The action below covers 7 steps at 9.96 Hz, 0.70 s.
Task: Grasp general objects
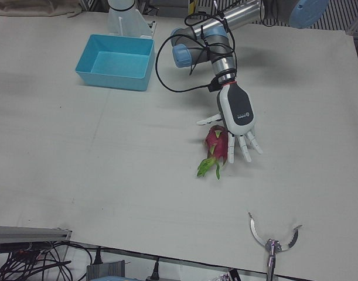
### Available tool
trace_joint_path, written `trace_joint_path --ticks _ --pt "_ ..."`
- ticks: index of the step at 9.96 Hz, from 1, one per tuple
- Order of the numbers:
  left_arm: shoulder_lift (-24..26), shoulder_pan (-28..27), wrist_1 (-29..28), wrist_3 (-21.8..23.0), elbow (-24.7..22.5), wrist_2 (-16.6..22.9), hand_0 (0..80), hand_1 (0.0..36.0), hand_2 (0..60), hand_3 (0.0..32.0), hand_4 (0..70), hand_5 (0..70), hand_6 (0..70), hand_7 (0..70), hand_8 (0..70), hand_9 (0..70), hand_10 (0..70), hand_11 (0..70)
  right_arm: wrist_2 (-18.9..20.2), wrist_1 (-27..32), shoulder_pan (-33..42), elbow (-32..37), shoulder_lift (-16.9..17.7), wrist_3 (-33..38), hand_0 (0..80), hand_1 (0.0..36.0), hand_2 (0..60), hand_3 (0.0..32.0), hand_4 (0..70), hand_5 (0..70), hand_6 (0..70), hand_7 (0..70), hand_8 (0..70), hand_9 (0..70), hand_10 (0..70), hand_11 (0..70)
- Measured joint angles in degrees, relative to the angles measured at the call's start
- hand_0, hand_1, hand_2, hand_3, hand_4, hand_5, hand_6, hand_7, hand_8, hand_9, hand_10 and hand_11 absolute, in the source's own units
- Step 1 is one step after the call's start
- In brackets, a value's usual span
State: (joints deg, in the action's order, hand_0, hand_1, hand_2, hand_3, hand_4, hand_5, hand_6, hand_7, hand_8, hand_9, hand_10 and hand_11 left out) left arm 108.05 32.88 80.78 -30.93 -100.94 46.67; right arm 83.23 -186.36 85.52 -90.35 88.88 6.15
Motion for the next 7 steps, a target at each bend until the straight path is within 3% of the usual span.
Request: trace_joint_path --ticks 3,7 --pt "3.66 -0.01 0.29 0.18 2.58 0.15 32.9 1.7 0.0 32.0 0.0 0.0 0.0 0.0 0.0 0.0 0.0 0.0 0.00 0.00 0.00 0.00 -0.02 0.00 0.0 0.0 0.0 0.0 0.0 0.0 0.0 0.0 0.0 0.0 0.0 0.0" --pt "4.38 -0.18 -0.14 0.47 3.99 -0.18 33.2 1.7 0.0 32.0 0.0 0.0 0.0 0.0 0.0 0.0 0.0 0.0 0.00 0.03 0.00 0.00 -0.01 0.00 0.0 0.0 0.0 0.0 0.0 0.0 0.0 0.0 0.0 0.0 0.0 0.0"
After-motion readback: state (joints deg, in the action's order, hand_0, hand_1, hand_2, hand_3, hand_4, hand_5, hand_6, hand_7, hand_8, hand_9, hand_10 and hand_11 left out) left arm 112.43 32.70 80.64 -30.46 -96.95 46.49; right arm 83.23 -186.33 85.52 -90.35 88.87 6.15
